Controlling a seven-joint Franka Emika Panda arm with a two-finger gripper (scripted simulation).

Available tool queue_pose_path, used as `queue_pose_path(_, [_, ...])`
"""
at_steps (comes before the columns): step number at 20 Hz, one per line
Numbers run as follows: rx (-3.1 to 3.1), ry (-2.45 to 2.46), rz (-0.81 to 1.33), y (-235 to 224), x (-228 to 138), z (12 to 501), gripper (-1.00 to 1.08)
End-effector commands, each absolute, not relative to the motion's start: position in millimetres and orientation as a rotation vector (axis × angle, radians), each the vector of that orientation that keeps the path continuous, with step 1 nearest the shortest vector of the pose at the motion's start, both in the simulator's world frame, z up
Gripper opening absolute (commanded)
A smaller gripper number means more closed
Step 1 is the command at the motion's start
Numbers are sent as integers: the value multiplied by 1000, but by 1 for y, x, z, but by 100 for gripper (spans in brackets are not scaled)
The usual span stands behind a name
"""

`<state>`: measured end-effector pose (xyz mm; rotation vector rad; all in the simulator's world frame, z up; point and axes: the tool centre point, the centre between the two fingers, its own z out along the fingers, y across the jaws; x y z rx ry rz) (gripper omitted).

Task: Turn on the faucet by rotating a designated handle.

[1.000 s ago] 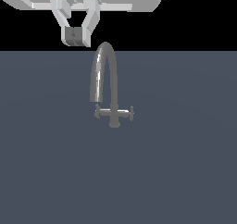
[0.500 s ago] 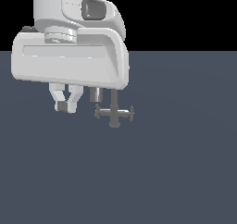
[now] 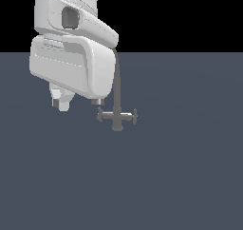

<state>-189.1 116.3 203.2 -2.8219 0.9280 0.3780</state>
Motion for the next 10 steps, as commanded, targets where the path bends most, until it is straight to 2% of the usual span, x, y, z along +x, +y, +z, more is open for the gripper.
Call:
queue_pose_path(1, [-2739, 1099, 314, 90, -158, 197, -86])
queue_pose_path(2, [-2690, 1238, 292, 53, -159, 199, -81])
queue_pose_path(3, [-2680, 1262, 288, 46, -158, 199, -81])
queue_pose_path(4, [-2717, 1271, 367, 52, -188, 176, -77])
queue_pose_path(5, [-2670, 1326, 313, 61, -171, 184, -87])
queue_pose_path(6, [-2721, 1187, 330, 143, -179, 183, -61])
queue_pose_path(8, [-2707, 1225, 354, 144, -181, 174, -56])
queue_pose_path(9, [-2700, 1196, 290, 155, -157, 181, -51])
queue_pose_path(10, [-2629, 1323, 259, 130, -131, 177, -2])
